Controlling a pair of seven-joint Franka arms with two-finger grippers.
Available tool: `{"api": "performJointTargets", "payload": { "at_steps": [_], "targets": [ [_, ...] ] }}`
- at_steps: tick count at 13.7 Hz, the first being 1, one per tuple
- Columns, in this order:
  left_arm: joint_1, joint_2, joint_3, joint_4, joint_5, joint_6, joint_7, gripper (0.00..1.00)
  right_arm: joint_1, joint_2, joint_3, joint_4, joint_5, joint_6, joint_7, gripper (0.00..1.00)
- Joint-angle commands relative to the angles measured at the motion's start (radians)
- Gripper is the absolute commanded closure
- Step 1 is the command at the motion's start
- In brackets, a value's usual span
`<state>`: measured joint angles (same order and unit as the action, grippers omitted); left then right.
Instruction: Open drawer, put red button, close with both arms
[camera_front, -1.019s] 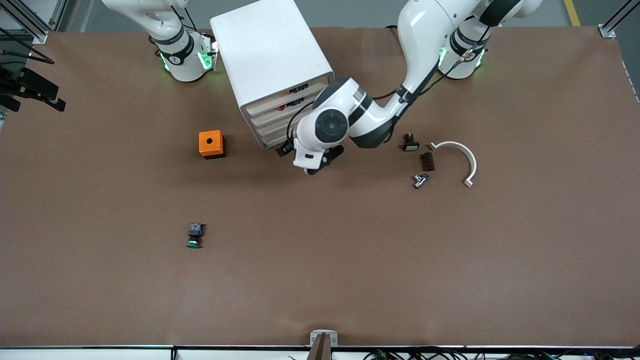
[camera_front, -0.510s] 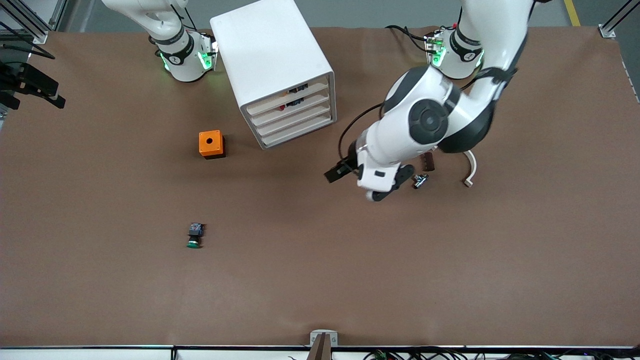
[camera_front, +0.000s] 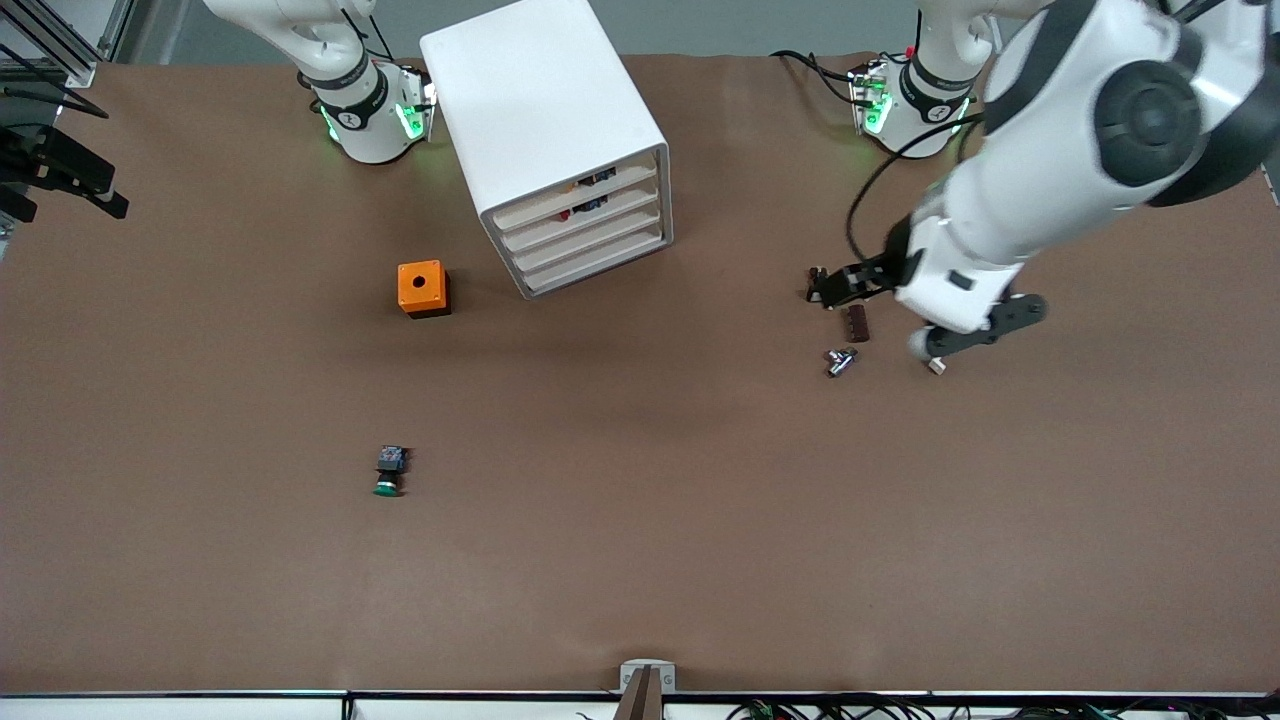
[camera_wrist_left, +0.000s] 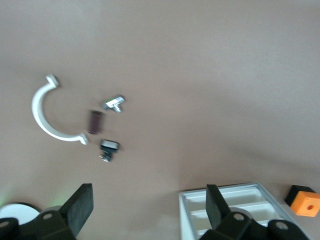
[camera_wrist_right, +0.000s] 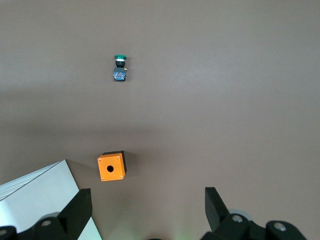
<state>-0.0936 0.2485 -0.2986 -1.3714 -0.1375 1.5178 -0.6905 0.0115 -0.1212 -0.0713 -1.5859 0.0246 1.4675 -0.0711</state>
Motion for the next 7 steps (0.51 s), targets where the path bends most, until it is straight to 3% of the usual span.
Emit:
{"api": "performJointTargets", "payload": {
  "at_steps": [1, 4, 7],
  "targets": [
    [0.107, -0.05, -0.008, -0.035, 0.016, -0.056, 0.173, 0.01, -0.024, -0.026, 0.013, -0.026, 0.0, 0.01, -0.019, 0.0],
    [0.17, -0.083, 0.012, -0.063, 0.035, -0.099, 0.337, 0.01, -0.03, -0.028, 0.013, -0.026, -0.002, 0.008, -0.019, 0.0],
    [0.06, -0.156, 0.183, -0.156, 0.078, -0.09, 0.428, 0.0, -0.03, -0.026, 0.013, -0.028, -0.002, 0.005, -0.019, 0.0]
  ]
}}
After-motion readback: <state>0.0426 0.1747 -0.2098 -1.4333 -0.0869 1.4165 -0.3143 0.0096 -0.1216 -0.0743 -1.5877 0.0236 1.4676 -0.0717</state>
